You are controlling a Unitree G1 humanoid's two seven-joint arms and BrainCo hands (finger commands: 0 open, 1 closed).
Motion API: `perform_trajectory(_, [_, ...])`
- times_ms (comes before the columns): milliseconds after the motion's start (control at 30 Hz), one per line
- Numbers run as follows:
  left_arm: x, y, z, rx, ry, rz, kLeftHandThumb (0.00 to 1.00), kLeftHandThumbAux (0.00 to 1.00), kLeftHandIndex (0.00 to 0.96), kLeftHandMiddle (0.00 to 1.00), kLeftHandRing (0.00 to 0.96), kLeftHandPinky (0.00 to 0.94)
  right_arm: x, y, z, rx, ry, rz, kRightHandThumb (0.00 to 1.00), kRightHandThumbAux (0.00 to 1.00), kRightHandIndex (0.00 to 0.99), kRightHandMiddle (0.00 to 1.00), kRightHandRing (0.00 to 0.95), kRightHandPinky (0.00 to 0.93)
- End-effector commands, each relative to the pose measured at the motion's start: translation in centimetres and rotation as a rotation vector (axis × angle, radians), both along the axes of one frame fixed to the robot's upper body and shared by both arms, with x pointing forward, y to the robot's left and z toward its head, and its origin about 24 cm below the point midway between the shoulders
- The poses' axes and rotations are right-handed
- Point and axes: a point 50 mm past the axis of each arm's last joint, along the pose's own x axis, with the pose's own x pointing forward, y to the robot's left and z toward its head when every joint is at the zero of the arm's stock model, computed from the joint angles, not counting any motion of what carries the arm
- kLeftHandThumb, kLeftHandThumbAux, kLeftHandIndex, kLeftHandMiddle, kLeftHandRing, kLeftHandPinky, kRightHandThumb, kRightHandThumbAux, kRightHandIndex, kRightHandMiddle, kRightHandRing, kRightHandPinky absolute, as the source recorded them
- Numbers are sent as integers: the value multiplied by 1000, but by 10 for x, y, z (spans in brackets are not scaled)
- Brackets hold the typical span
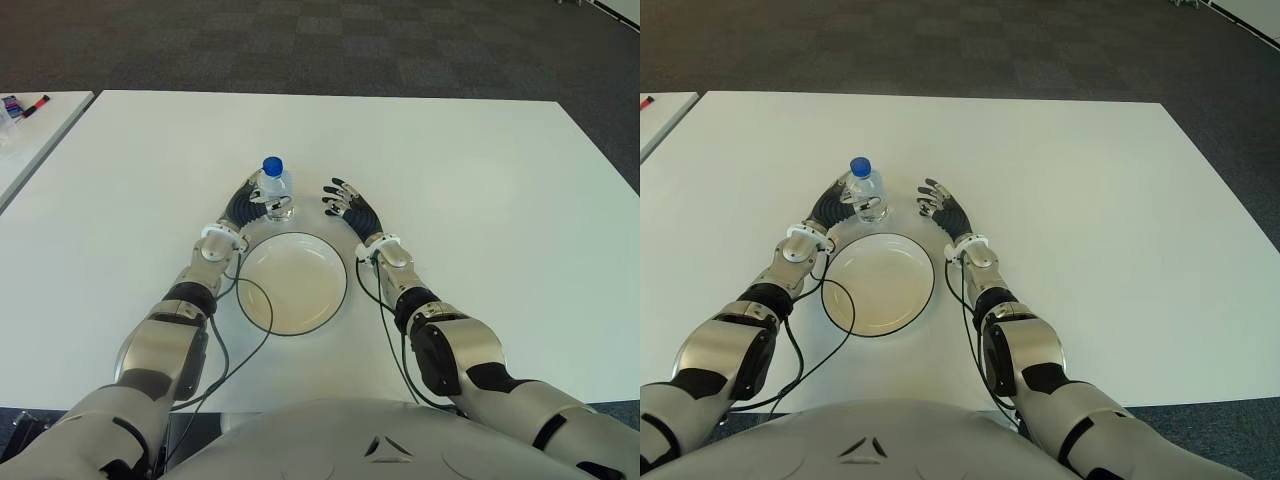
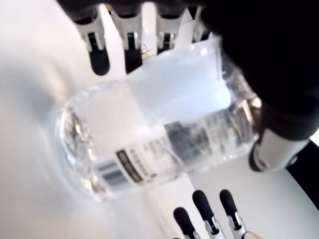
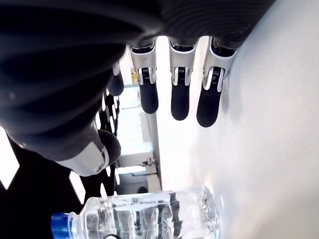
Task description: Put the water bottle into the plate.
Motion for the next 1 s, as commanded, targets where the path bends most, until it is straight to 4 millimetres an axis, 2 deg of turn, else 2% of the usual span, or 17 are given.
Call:
perform_trajectory(33, [-2,1,-4,-8,10,51,533,610,86,166,183,266,-20,21,-23,21,169,36,181,679,58,168,187,224])
perform_trajectory(233, [-3,2,-3,-31,-4,98,644,548,130,204,228,309,-20,21,-23,22,167,34,200,692,58,178,202,242])
perform_trajectory(533, [-3,2,-4,-44,-7,132,721,507,160,230,262,344,-20,21,-23,25,171,31,208,711,55,175,197,218])
perform_trajectory(1000, [-3,2,-3,-63,-9,143,752,485,168,232,268,344,-20,21,-23,27,176,31,193,698,49,169,182,207])
